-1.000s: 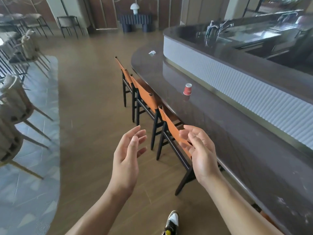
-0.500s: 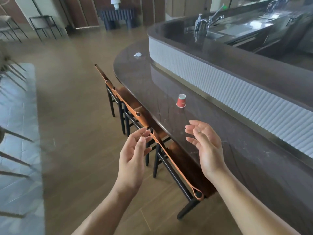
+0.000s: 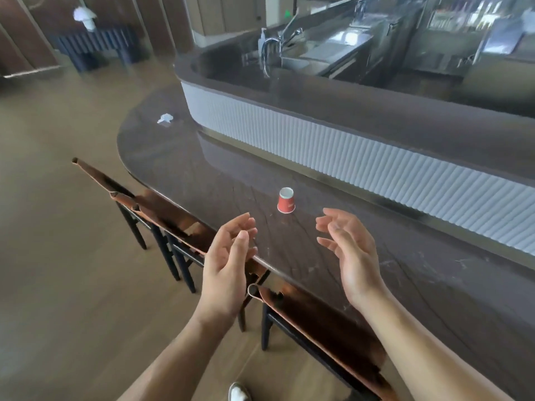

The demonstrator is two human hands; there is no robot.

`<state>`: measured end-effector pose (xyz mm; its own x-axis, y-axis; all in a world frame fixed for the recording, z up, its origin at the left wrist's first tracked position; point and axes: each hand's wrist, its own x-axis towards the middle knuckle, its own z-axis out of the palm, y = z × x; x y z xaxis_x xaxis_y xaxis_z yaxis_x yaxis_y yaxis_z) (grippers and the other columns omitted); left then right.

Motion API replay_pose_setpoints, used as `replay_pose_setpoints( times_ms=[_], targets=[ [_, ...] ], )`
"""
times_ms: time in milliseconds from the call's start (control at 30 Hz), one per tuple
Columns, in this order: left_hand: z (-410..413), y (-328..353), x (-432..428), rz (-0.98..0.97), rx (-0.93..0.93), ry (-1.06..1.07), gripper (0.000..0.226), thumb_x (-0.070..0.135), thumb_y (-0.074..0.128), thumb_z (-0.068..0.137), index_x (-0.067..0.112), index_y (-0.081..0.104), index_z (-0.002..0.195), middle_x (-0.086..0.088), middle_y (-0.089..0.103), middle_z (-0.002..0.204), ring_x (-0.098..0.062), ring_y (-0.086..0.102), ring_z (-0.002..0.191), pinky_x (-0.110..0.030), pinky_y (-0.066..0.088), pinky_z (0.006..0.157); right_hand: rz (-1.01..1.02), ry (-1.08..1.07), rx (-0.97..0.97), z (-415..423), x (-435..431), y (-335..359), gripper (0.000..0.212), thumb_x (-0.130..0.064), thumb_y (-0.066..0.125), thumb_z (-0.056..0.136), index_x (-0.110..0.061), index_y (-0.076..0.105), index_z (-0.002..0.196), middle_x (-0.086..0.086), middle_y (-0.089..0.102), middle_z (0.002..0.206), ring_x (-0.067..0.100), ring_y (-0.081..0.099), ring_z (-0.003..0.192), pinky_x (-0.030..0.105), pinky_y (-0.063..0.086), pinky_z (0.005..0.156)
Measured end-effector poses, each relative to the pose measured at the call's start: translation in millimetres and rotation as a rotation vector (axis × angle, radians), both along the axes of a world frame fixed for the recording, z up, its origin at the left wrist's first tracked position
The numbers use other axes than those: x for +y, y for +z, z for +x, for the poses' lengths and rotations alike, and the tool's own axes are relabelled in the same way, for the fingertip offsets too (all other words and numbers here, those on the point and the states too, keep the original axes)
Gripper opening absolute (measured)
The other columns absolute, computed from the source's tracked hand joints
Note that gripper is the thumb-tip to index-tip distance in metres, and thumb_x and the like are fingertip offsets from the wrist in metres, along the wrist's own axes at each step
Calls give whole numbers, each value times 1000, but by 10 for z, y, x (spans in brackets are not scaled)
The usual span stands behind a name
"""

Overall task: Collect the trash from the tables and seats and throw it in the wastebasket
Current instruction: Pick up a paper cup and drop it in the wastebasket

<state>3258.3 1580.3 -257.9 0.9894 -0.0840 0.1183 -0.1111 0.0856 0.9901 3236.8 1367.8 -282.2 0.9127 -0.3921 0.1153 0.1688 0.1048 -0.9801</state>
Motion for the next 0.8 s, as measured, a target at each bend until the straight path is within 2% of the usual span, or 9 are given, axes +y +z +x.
replay_pose_setpoints(
  times_ms=[67, 167, 233, 300, 400, 467, 567, 733, 800],
  targets=[
    [316, -10, 106, 0, 0, -33, 36, 45, 53, 98, 34, 66, 130, 11, 73, 129, -13, 68, 124, -40, 56, 101, 15, -39, -6, 230, 118, 24, 28, -31, 62, 94, -23, 72, 119, -2, 75, 113, 21, 68, 118, 32, 58, 92],
    [700, -68, 179, 10, 16, -90, 36, 43, 52, 99, 31, 65, 131, 12, 73, 128, -11, 68, 122, -38, 56, 100, 25, -94, -2, 510, 249, -8, 27, -31, 64, 92, -26, 71, 117, -1, 74, 111, 21, 68, 116, 31, 58, 92],
    [896, -118, 191, 16, 33, -111, 39, 49, 54, 98, 31, 65, 131, 12, 73, 128, -11, 68, 123, -37, 57, 99, 22, -115, 11, 643, 319, -57, 25, -30, 64, 91, -30, 72, 115, -2, 74, 110, 18, 68, 114, 31, 57, 94],
    [1115, -175, 170, 21, 38, -139, 45, 57, 55, 93, 34, 64, 131, 13, 72, 130, -11, 68, 124, -35, 57, 98, -5, -141, 25, 804, 333, -114, 26, -29, 64, 91, -29, 71, 116, -5, 74, 109, 13, 67, 111, 35, 55, 98],
    [1444, -261, 56, 35, 54, -177, 43, 56, 54, 94, 37, 63, 132, 15, 71, 131, -10, 67, 124, -37, 56, 99, -29, -156, 67, 1083, 257, -211, 30, -30, 67, 90, -29, 70, 120, -5, 73, 114, 9, 65, 115, 42, 52, 105],
    [1662, -338, -52, 45, 68, -190, 36, 48, 53, 99, 36, 62, 132, 16, 71, 130, -9, 67, 123, -37, 56, 99, -36, -165, 99, 1288, 172, -298, 33, -31, 69, 88, -33, 70, 121, -3, 71, 119, 8, 63, 118, 35, 50, 103],
    [1989, -473, -237, 81, 90, -198, 33, 40, 51, 101, 38, 61, 132, 19, 70, 129, -6, 67, 122, -35, 57, 99, -47, -169, 164, 1660, 21, -478, 40, -36, 73, 84, -39, 67, 123, -4, 68, 126, 6, 62, 123, 25, 49, 98],
    [2594, -774, -564, 132, 164, -184, 35, 40, 52, 99, 37, 59, 133, 17, 70, 129, -6, 66, 123, -39, 55, 105, -114, -161, 324, 2414, -309, -936, 64, -58, 78, 71, -48, 57, 131, -17, 60, 136, -4, 53, 130, 28, 44, 110],
    [2864, -933, -690, 150, 200, -164, 35, 39, 52, 99, 37, 59, 132, 14, 70, 130, -7, 65, 125, -42, 54, 109, -168, -136, 381, 2713, -435, -1198, 73, -53, 84, 73, -44, 52, 138, -12, 57, 143, 1, 52, 133, 31, 42, 114]
  ],
)
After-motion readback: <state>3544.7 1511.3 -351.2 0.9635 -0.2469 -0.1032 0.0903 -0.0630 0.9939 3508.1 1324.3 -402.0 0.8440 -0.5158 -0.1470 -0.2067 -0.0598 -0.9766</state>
